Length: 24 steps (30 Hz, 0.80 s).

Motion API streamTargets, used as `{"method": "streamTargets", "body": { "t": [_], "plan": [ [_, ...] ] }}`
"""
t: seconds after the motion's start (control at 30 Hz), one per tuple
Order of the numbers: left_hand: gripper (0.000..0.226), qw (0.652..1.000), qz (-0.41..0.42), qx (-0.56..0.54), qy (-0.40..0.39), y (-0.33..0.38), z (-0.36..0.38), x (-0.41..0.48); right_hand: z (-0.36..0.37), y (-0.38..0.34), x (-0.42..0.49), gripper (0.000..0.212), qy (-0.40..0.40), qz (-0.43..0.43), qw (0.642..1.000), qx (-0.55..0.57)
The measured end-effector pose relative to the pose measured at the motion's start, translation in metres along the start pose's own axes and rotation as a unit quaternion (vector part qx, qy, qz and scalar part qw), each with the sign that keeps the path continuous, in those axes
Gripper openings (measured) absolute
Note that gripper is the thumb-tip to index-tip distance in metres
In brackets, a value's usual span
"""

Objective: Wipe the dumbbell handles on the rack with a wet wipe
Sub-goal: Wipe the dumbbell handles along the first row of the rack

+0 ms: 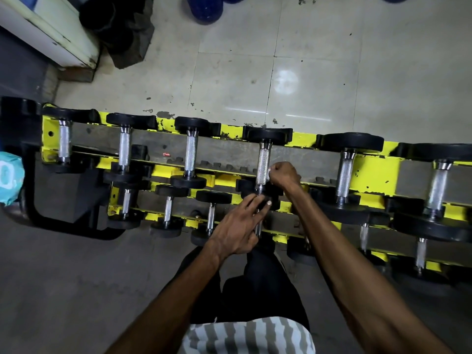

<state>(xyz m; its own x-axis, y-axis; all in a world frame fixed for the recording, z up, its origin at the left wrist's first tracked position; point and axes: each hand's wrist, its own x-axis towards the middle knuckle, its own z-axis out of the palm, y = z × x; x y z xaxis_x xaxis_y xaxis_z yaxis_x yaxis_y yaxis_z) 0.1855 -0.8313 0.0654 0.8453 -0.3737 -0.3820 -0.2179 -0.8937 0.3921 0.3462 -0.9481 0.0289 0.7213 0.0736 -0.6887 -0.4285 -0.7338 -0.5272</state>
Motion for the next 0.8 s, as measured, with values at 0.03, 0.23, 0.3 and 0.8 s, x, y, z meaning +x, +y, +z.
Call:
{"method": "streamTargets", "body": {
  "t": [0.03,0.23,0.3,0.8],
  "plan": [
    [0.095,1.0,0.0,0.001,0.0,0.0,0.0,0.0,-0.003,-0.005,0.004,0.022,-0.011,0.009,1.0,0.004],
    [0.094,1.0,-0.007,0.007,-0.004,0.001,-0.001,0.0,-0.013,-0.015,0.035,0.025,-0.075,0.13,0.929,0.339],
    [0.094,1.0,-0.008,0.006,-0.004,0.002,-0.001,0.0,-0.012,-0.018,0.037,0.026,-0.083,0.144,0.888,0.428],
    [0.092,1.0,-0.016,0.001,0.001,0.003,0.001,-0.001,-0.007,0.003,0.015,0.025,0.031,0.05,0.901,0.429]
  ]
}}
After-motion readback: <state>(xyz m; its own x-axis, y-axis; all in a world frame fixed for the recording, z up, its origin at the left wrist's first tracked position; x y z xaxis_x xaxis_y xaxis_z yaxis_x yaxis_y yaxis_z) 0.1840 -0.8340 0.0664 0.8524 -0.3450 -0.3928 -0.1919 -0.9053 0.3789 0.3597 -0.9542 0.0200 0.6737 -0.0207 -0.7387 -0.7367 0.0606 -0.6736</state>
